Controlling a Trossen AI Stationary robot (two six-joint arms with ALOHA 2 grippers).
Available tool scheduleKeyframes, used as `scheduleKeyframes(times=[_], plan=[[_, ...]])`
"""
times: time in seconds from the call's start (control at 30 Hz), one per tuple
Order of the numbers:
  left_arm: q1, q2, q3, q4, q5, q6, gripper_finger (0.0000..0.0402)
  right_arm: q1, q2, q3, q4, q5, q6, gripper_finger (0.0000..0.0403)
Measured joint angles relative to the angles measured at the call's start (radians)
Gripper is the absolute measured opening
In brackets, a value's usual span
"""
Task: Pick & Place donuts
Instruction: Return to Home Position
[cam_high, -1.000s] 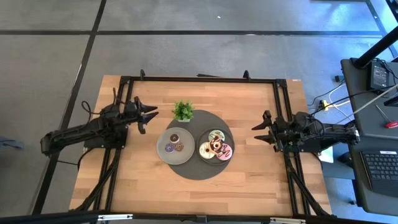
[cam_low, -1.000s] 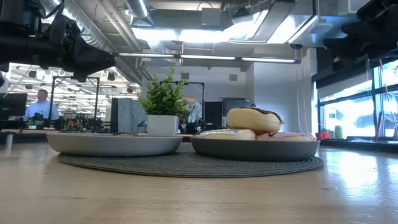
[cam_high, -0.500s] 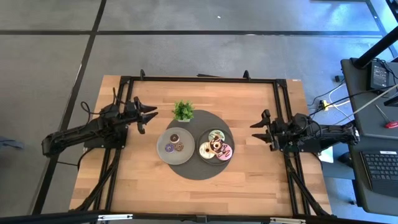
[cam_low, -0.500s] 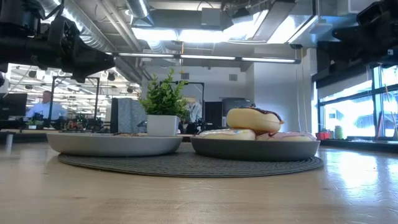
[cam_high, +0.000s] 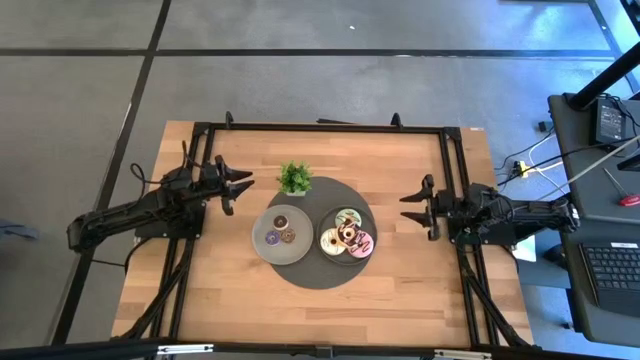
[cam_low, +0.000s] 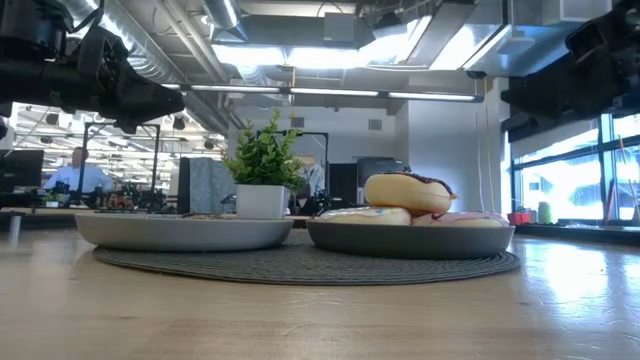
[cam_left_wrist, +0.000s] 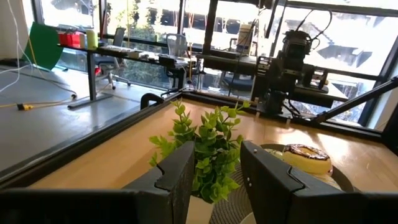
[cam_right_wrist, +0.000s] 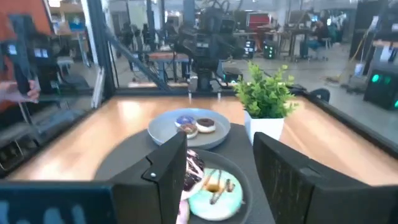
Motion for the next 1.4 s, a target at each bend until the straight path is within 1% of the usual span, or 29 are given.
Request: scheduleKeyframes(times=[0.13, 0.23, 1.4], plan=[[0.0, 0.0, 0.0, 0.0, 0.0, 0.0, 0.0128, 0.0, 0.002, 0.0, -0.001, 0.0, -0.137, 0.0186], [0.0, 0.0, 0.0, 0.0, 0.0, 0.0, 0.0127, 0.0, 0.001, 0.0, -0.001, 0.0, -0.181, 0.0186], [0.0, 0.0, 0.0, 0.0, 0.0, 0.0, 0.0128, 0.0, 0.002, 0.0, -0.001, 0.0, -0.182, 0.0186]])
